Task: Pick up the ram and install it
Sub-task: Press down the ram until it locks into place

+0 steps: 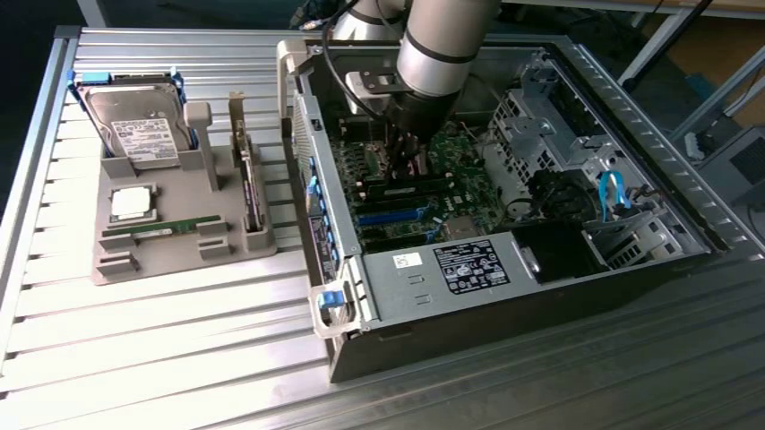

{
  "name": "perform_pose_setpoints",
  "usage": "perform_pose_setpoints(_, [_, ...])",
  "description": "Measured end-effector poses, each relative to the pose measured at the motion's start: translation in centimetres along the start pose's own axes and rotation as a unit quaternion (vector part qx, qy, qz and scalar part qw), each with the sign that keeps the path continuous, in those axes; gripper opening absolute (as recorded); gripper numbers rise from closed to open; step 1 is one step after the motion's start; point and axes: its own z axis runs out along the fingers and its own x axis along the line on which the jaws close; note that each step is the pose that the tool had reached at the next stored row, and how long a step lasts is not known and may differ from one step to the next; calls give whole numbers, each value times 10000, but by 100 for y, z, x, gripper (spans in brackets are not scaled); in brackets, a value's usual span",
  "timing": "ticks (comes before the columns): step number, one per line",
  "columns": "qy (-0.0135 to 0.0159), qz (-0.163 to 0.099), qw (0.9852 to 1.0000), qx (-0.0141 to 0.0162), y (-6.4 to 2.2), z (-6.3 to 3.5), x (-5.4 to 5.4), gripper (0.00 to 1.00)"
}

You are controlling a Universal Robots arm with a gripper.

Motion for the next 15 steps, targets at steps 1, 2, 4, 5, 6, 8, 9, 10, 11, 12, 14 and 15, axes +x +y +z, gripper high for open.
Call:
perform_pose_setpoints(1, [0,0,10000,0,0,0,0,10])
perform_pose_setpoints(2, [0,0,10000,0,0,1,0,10])
perform_pose_setpoints(4, [-2,0,10000,0,0,7,0,10])
perform_pose_setpoints(5, [-2,0,10000,0,0,8,0,10])
perform_pose_setpoints(6, [-2,0,10000,0,0,9,1,10])
perform_pose_setpoints(8, [-2,0,10000,0,0,12,0,10])
perform_pose_setpoints(9, [-2,0,10000,0,0,13,0,10])
perform_pose_setpoints(10, [-3,0,10000,0,0,13,0,10])
perform_pose_setpoints(11, [-3,0,10000,0,-1,13,0,10])
perform_pose_setpoints(12, [-3,0,10000,0,0,13,0,10])
perform_pose_setpoints(14, [-2,0,10000,0,0,17,1,10])
perform_pose_setpoints(15, [-2,0,10000,-1,0,20,1,10])
